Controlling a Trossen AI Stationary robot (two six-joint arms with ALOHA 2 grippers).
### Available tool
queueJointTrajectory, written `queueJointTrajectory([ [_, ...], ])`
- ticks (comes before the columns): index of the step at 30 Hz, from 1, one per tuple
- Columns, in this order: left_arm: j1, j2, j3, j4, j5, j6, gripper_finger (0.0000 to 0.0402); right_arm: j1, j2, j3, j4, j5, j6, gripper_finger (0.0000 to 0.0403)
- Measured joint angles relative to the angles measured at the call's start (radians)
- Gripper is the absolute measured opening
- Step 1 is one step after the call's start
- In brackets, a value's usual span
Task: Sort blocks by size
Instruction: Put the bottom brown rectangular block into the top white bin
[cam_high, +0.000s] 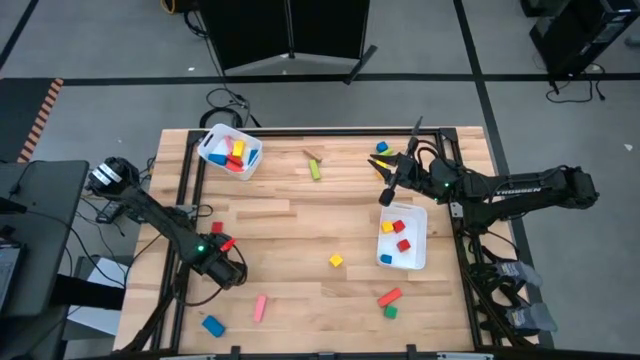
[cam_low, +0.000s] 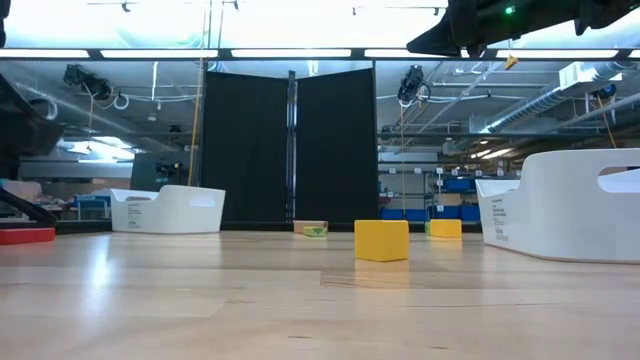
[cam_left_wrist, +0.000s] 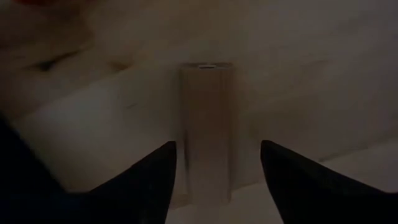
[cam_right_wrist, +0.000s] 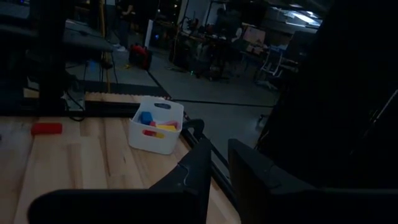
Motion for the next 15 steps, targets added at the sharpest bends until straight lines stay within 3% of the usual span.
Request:
queueJointTrajectory([
  [7, 0.000, -0.004, -0.045, 0.068, 0.006, -0.020, 0.0227, 0.000, 0.000, 0.000, 0.000, 0.000, 0.000, 0.0064],
  [15, 0.000, -0.003, -0.048, 0.067, 0.004, -0.019, 0.0130, 0.000, 0.000, 0.000, -0.001, 0.000, 0.000, 0.0068],
])
